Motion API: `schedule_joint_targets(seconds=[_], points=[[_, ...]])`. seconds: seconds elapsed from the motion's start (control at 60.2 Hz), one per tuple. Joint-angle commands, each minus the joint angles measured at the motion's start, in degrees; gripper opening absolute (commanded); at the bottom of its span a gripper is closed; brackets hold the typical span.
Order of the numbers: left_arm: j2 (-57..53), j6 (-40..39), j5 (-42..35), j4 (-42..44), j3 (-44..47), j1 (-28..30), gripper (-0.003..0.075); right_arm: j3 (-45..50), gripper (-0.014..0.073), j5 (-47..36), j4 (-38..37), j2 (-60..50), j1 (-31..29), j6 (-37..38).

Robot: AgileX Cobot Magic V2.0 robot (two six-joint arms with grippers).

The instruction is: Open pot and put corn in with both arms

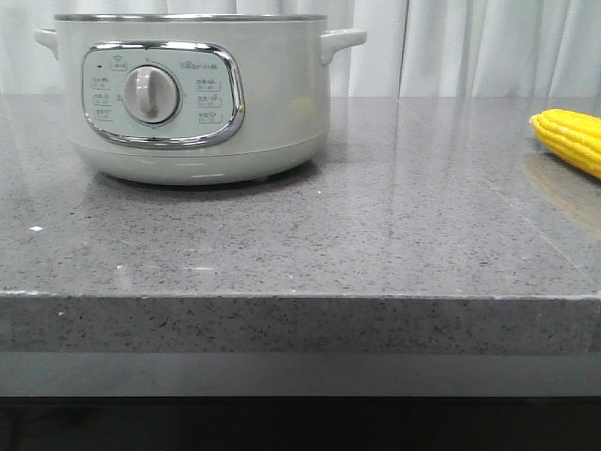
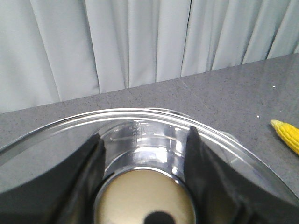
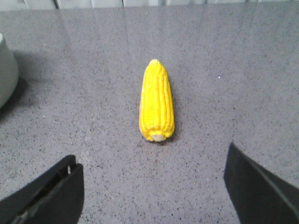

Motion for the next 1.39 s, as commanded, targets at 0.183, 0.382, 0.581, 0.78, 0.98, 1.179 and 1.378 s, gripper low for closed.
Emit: schedule_joint_targets(seconds=[0.183, 0.382, 0.581, 0.78, 0.98, 1.179, 1.378], points=[[-16.9, -0.5, -6.3, -0.6, 12.7, 0.0, 0.0237, -9.9, 0.0624, 3.0, 0.3, 11.0, -0.2, -0.4], [-26.1, -0.5, -5.6, -1.2, 20.7, 0.0, 0.0237, -17.8, 0.0624, 10.2, 0.3, 22.9, -0.2, -0.4], [-30.4, -0.5, -5.5, -1.2, 24.3, 0.0, 0.0237, -27.0, 0.0624, 16.0, 0.0, 35.9, -0.2, -1.1], [-30.6, -0.5, -5.1, -1.2, 24.4, 0.0, 0.0237, -34.8, 0.0624, 19.5, -1.8, 46.5, -0.2, -1.1], [-30.6, -0.5, -5.1, -1.2, 24.4, 0.0, 0.0237, -40.9, 0.0624, 20.1, -3.1, 54.7, -0.2, -1.9], [-30.6, -0.5, -5.1, -1.2, 24.4, 0.0, 0.0237, -46.3, 0.0624, 20.8, -3.1, 61.6, -0.2, -2.1], [-30.6, -0.5, -5.1, -1.2, 24.4, 0.0, 0.0237, -49.7, 0.0624, 22.0, -3.1, 66.6, -0.2, -2.2]])
